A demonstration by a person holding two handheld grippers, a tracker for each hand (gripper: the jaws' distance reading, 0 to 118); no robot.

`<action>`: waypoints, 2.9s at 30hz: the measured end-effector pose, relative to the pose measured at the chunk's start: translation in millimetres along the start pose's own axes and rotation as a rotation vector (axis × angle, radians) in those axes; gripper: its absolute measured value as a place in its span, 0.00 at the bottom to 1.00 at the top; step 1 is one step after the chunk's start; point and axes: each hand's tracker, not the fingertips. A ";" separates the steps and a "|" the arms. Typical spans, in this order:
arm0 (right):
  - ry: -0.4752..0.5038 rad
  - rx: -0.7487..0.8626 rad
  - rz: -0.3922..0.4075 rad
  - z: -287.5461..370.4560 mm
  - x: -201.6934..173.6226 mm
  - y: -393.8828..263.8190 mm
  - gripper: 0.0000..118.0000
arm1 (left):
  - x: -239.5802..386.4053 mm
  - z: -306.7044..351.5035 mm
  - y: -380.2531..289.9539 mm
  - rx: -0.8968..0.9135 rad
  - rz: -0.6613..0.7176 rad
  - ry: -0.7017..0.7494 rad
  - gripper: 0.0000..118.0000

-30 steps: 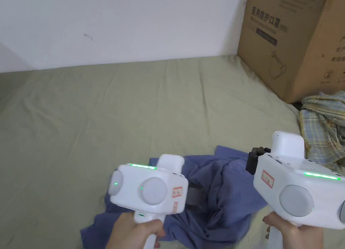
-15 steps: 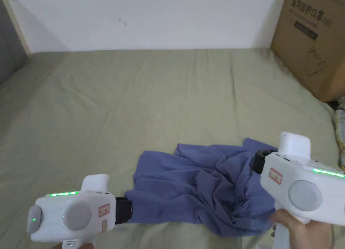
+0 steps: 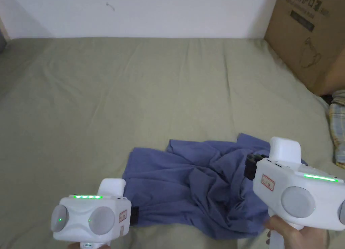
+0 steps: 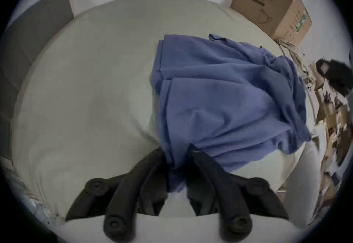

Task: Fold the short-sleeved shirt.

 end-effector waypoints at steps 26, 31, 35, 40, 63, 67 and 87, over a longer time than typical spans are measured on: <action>-0.099 -0.471 0.181 -246.5 59.1 95.3 0.60 | 11.0 27.7 7.2 -0.056 -0.103 0.010 0.10; -0.031 -0.442 0.179 -240.9 62.0 95.0 0.37 | 13.7 20.8 6.4 -0.080 -0.116 0.017 0.10; -0.061 -0.441 0.195 -240.4 56.6 88.7 0.02 | 16.7 19.0 5.7 -0.081 -0.131 0.026 0.10; -0.073 -0.441 0.178 -227.7 57.0 101.9 0.02 | 12.3 27.2 10.1 -0.072 -0.101 0.021 0.10; -0.136 0.011 -0.024 -17.3 120.5 316.8 0.02 | -53.8 235.1 264.5 0.570 0.027 0.107 0.10; -0.058 0.076 -0.049 -3.7 99.7 344.3 0.02 | -50.3 265.1 298.3 0.624 -0.042 0.194 0.10; 0.018 0.109 -0.014 -98.2 -1.5 433.7 0.02 | -122.3 224.2 418.3 0.607 -0.057 0.326 0.10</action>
